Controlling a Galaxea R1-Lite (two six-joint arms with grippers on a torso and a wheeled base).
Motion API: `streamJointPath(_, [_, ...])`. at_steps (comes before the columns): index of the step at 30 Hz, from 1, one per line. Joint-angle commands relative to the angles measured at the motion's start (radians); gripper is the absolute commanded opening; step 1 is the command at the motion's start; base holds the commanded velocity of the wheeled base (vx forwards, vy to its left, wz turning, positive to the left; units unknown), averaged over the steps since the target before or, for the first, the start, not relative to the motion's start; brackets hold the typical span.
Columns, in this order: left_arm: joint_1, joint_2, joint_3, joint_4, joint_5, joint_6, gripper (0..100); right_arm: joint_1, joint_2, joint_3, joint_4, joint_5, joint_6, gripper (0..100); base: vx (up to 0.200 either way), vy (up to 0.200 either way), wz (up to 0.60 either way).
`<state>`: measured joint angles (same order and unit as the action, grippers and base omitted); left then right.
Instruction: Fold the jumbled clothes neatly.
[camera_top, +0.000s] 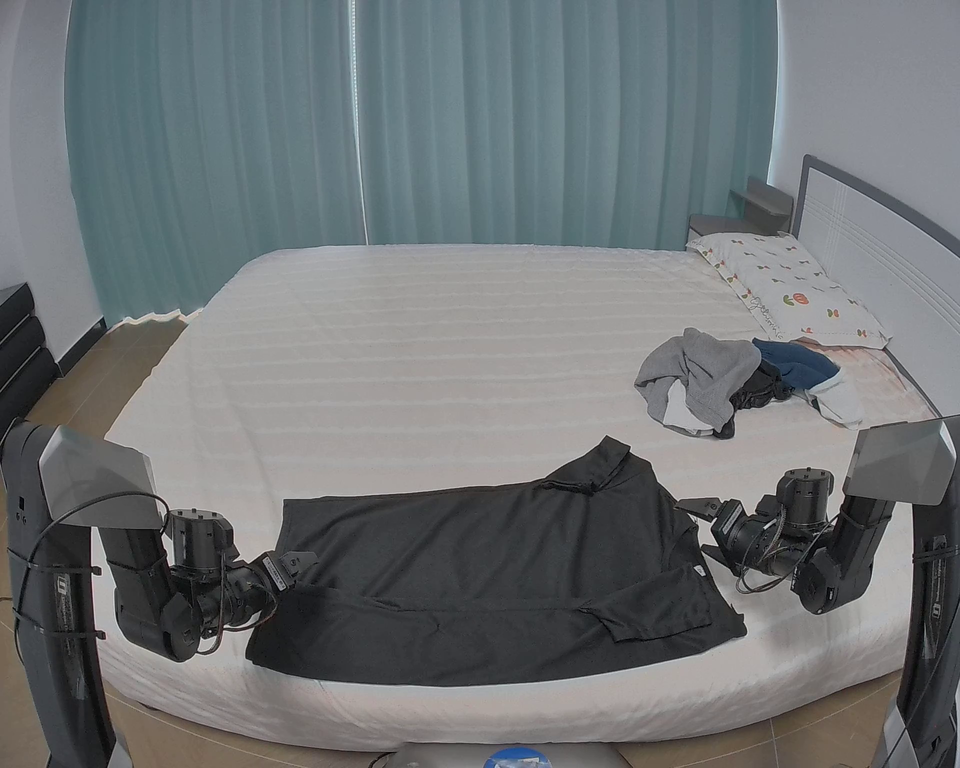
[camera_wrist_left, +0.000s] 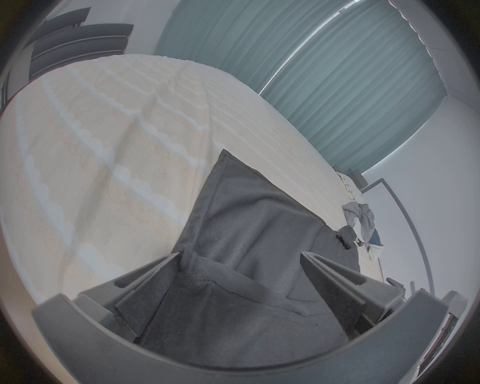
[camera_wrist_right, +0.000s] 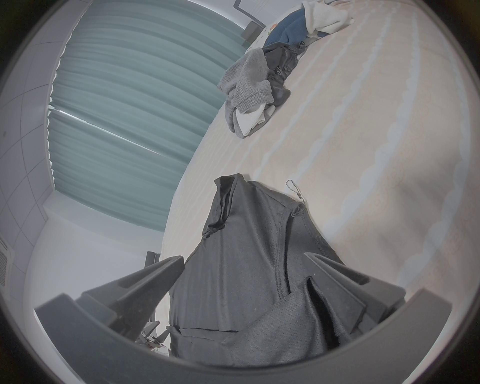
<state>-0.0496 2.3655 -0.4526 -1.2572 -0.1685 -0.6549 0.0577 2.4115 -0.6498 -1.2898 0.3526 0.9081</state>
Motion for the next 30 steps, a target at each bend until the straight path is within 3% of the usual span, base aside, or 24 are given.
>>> streamJointPath(1, [-0.001, 0.014, -0.002, -0.001, 0.003, 0.001, 100, 0.001, 0.001, 0.001, 0.0, 0.0, 0.0, 100, 0.0, 0.0, 0.0])
streamJointPath(9, [0.0, 0.014, 0.002, -0.001, 0.026, 0.008, 100, 0.001, 0.0, 0.001, 0.0, 0.0, 0.0, 100, 0.0, 0.0, 0.0])
streamJointPath(10, [0.0, 0.014, 0.003, -0.001, 0.03, 0.014, 0, 0.001, 0.0, 0.001, 0.0, 0.0, 0.0, 100, 0.0, 0.0, 0.0])
streamJointPath(19, [0.01, 0.004, 0.051, -0.004, 0.072, 0.012, 0, 0.001, -0.052, 0.055, -0.028, -0.001, -0.012, 100, 0.0, 0.0, 0.0])
streamJointPath(25, [0.008, -0.005, 0.104, -0.074, 0.073, 0.012, 0, 0.019, -0.097, 0.124, -0.051, -0.001, -0.09, 100, 0.0, 0.0, 0.0])
streamJointPath(27, [0.008, -0.008, 0.147, -0.139, 0.083, 0.011, 0, 0.024, -0.095, 0.165, -0.051, 0.0, -0.196, 100, 0.0, 0.0, 0.0])
streamJointPath(30, [0.01, -0.015, 0.166, -0.16, 0.09, 0.009, 0, 0.031, -0.097, 0.179, -0.052, 0.0, -0.235, 100, 0.0, 0.0, 0.0])
